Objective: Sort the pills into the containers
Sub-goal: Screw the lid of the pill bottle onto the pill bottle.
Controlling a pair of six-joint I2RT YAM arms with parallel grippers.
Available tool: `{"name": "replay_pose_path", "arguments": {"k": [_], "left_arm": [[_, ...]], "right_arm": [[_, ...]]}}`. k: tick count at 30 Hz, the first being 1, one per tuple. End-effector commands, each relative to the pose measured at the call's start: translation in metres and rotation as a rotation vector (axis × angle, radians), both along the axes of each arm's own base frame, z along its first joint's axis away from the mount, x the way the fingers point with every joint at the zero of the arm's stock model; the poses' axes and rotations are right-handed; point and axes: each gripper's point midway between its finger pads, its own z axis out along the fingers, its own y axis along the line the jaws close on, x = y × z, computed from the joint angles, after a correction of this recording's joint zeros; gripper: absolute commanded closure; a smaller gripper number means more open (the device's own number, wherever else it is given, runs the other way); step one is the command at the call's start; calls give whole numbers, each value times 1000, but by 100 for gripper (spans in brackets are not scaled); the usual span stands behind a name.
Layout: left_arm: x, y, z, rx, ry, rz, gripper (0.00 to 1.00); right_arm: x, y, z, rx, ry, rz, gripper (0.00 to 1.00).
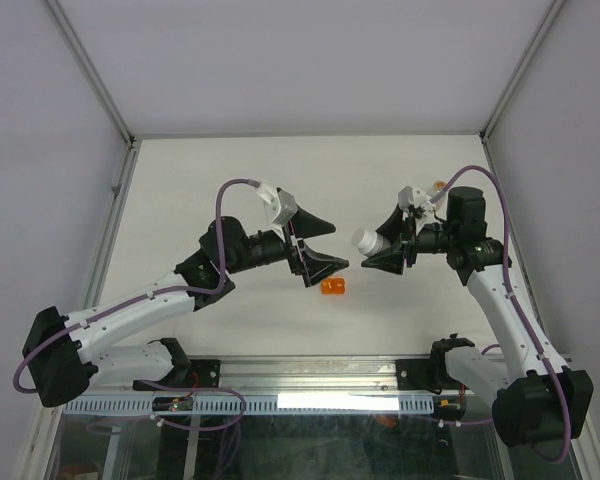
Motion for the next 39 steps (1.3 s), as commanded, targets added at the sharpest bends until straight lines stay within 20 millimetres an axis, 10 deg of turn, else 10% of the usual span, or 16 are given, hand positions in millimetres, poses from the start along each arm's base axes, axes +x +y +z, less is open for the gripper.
{"name": "replay_pose_path", "arguments": {"k": [1, 39], "left_arm": [[5, 5, 10, -62, 38, 33, 1], [31, -53, 3, -35, 193, -50, 54]], "right_arm": [[2, 1, 14, 16, -59, 9, 100], [3, 1, 11, 13, -53, 6, 100]]}}
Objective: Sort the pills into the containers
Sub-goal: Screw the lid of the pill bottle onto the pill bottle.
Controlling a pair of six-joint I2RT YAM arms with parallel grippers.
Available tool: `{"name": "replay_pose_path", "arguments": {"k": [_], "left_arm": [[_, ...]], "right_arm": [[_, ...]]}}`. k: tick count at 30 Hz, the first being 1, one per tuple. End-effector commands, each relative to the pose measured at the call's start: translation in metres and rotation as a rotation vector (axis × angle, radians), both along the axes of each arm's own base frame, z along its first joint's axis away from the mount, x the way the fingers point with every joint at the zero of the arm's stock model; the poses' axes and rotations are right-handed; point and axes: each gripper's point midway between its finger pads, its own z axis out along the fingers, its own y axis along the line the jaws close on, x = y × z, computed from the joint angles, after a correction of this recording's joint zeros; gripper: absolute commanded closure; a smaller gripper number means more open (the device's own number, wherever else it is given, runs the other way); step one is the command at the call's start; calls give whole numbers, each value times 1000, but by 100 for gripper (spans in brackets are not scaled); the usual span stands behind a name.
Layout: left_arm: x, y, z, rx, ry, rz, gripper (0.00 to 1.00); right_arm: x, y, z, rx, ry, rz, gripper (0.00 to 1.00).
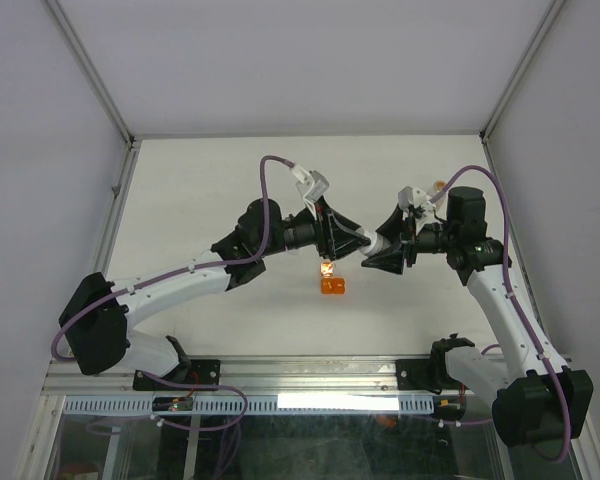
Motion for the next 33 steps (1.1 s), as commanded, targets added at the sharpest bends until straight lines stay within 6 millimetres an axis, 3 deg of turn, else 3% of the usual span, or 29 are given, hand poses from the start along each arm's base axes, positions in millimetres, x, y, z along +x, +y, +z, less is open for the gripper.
{"name": "replay_pose_path", "arguments": {"k": [1, 3, 6, 8, 13, 16, 17, 25, 27, 33], "left_arm": [[-3, -3, 27, -45, -54, -52, 58], [-6, -5, 26, -35, -60, -78, 68], [-10, -8, 25, -25, -66, -108, 96], [-10, -8, 26, -21, -76, -113, 100], [-5, -4, 24, -19, -83, -87, 100], [2, -2, 20, -14, -78, -78, 100], [5, -1, 18, -11, -75, -74, 100], [34, 15, 14, -12, -89, 7, 100], [46, 12, 1, 15, -78, 25, 100], [67, 8, -12, 59, -79, 64, 100]], "right_arm": [[3, 1, 12, 14, -53, 7, 100], [3, 1, 11, 13, -52, 6, 100], [4, 0, 12, 14, -53, 5, 100], [4, 0, 11, 12, -52, 3, 100], [7, -1, 10, 9, -52, -12, 35], [11, -3, 7, -3, -47, -32, 6], [14, -4, 6, -11, -50, -41, 1], [26, -22, 3, -70, -82, -123, 1], [30, -28, 5, -85, -102, -148, 1], [37, -43, 8, -96, -118, -209, 1]]}}
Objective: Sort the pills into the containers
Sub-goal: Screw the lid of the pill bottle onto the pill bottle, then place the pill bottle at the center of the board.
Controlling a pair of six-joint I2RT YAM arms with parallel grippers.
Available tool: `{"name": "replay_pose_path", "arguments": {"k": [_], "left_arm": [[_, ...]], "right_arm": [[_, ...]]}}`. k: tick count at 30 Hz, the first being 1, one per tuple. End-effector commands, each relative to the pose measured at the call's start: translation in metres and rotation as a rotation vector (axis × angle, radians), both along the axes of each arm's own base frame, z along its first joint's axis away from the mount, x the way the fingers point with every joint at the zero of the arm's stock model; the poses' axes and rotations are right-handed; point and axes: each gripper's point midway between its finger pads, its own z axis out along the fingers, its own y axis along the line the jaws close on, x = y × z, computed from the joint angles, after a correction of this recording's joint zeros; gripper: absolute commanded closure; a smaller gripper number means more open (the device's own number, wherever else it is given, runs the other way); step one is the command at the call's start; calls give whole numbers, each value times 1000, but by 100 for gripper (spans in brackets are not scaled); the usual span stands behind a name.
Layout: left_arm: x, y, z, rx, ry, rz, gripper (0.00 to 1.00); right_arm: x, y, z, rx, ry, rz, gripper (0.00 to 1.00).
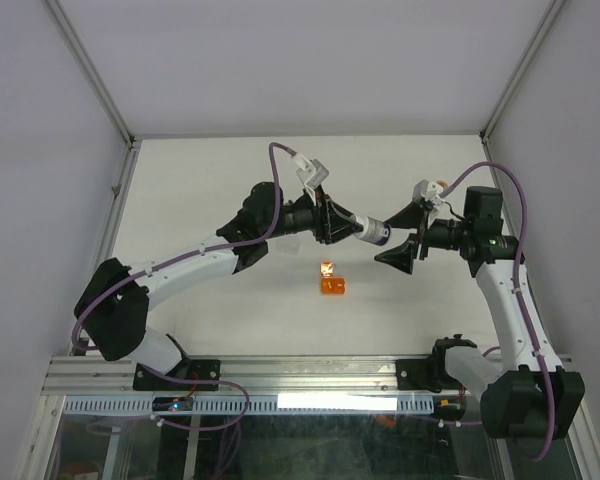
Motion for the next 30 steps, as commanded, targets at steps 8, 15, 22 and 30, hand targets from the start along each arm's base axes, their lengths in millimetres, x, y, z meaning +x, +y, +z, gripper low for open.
{"name": "replay_pose_path", "arguments": {"k": [8, 15, 22, 30], "left_arm": [[39, -11, 1, 23, -64, 63, 100], [50, -19, -5, 41, -59, 81, 100], [60, -23, -15, 60, -47, 104, 100], [70, -24, -27, 96, -40, 137, 100]], "right_arm": [[10, -21, 26, -7, -110, -80, 1], [23, -38, 30, -12, -111, -183, 1], [36, -52, 29, -23, -106, -280, 1], [47, -65, 27, -49, -103, -371, 1]]}}
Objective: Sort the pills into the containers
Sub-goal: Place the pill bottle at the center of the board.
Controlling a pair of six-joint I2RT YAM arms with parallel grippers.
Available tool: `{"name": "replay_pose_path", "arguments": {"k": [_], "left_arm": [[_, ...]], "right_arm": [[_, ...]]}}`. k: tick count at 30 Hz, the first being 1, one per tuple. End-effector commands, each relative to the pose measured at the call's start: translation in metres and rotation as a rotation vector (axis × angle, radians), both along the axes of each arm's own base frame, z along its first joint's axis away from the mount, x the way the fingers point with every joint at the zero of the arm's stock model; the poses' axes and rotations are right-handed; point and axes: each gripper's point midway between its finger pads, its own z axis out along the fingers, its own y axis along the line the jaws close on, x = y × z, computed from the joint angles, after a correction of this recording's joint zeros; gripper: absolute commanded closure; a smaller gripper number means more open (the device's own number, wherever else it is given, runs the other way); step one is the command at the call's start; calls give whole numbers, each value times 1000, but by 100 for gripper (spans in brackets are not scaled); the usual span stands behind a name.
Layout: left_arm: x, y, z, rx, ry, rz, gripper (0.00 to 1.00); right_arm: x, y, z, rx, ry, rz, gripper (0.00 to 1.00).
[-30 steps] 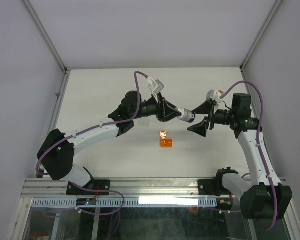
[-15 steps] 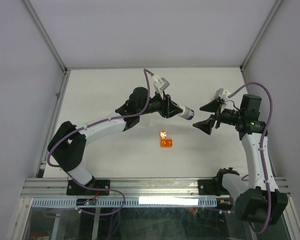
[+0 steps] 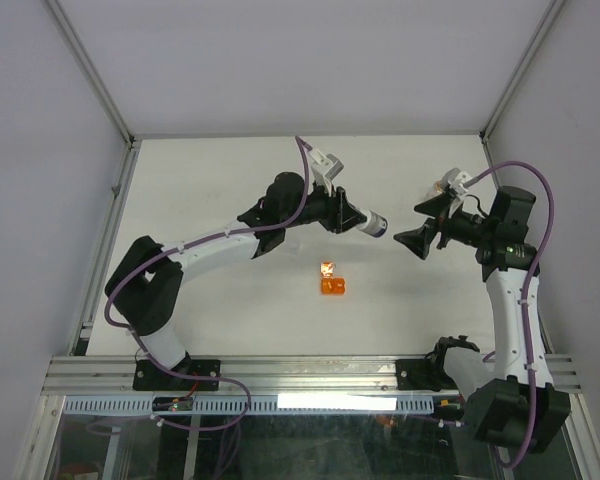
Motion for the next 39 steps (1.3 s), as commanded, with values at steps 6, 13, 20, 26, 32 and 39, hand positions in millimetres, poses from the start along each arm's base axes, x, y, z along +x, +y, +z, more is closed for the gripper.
{"name": "replay_pose_path", "arguments": {"k": [6, 13, 20, 26, 32, 39], "left_arm": [[24, -2, 22, -6, -86, 56, 100], [35, -6, 15, 27, -81, 82, 100], [49, -8, 5, 73, -79, 123, 100], [56, -8, -1, 109, -84, 142, 100], [65, -9, -7, 146, -89, 162, 100], [75, -13, -14, 182, -87, 177, 100]], "right_arm": [[11, -13, 15, -26, -63, -78, 1], [16, -23, 15, -43, -64, -134, 1], [23, -36, 15, -64, -61, -212, 1], [29, -45, 14, -71, -55, -267, 1], [32, -50, 14, -76, -53, -298, 1], [33, -51, 13, -75, -52, -306, 1]]}}
